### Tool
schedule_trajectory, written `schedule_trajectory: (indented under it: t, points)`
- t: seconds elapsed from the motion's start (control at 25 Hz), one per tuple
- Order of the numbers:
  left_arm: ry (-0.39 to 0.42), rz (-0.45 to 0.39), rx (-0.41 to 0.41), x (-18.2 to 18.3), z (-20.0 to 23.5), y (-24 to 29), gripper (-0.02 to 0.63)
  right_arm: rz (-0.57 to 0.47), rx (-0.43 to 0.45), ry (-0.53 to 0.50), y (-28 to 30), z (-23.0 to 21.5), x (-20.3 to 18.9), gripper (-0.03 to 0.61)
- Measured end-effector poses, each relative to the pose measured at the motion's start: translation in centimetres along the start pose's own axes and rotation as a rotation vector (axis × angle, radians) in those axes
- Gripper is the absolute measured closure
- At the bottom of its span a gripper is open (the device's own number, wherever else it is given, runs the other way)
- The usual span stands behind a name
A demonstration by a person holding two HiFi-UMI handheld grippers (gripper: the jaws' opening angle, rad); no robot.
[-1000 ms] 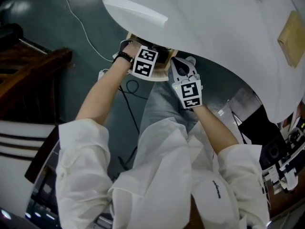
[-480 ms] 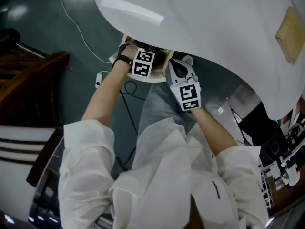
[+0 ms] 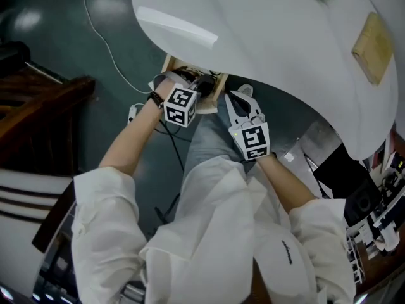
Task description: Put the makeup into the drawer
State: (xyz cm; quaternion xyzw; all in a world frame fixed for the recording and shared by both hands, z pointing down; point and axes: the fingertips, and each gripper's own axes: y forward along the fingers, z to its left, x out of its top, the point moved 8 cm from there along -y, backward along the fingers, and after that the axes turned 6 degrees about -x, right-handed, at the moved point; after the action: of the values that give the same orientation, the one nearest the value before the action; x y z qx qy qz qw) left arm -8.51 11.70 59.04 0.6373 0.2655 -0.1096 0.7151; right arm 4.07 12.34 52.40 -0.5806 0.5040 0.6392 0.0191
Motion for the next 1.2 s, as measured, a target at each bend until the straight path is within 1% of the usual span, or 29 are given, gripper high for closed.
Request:
schedule_trajectory:
  t: [0.04,0.12,0.2,0.32,0.52,0.6,0.64,0.72,0.8,0.88,1.0,1.2]
  points:
    - [-0.002,-0.026,0.020,1.0,-0.5,-1.1,0.502,-0.016,-0.003,-0.003,-0.8,-0.1,0.7,0.560]
    - [-0.029,-0.085,0.063,3.1,-1.6,-3.2,0.559,-0.049,-0.016,-0.012,-2.5,-0.5,2.2,0.560]
    - [-0.096,-0.169,0.132,5.4,-2.3,-5.3,0.581,-0.085,-0.040,-0.011,-4.3,-1.2,3.8,0.560]
    - [-0.255,-0.330,0.279,9.4,-2.1,-8.3,0.588,-0.148,-0.093,0.009,-7.5,-2.9,6.4,0.560]
    - [-0.598,-0.608,0.543,14.7,1.1,-13.9,0.588,-0.277,-0.231,0.051,-13.0,-6.6,10.7,0.560]
    - [-0.692,-0.694,0.628,16.3,2.6,-16.3,0.588,-0.325,-0.289,0.068,-15.4,-7.9,12.0,0.560]
    - [-0.712,-0.722,0.664,17.1,3.2,-17.4,0.588,-0.347,-0.316,0.078,-16.6,-8.5,12.5,0.560]
    - [-0.695,-0.747,0.725,18.7,4.5,-19.5,0.588,-0.390,-0.364,0.095,-19.0,-9.6,13.3,0.560]
    - [-0.647,-0.760,0.773,20.2,5.6,-21.3,0.588,-0.426,-0.407,0.108,-21.3,-10.6,13.8,0.560]
    - [-0.613,-0.795,0.818,21.6,6.3,-23.1,0.588,-0.458,-0.442,0.115,-23.5,-11.4,14.2,0.560]
    - [-0.593,-0.849,0.885,23.3,6.6,-26.0,0.588,-0.501,-0.493,0.119,-26.7,-12.5,14.7,0.560]
    - [-0.575,-0.902,0.973,25.1,6.3,-30.2,0.588,-0.566,-0.581,0.143,-30.8,-14.2,15.6,0.560]
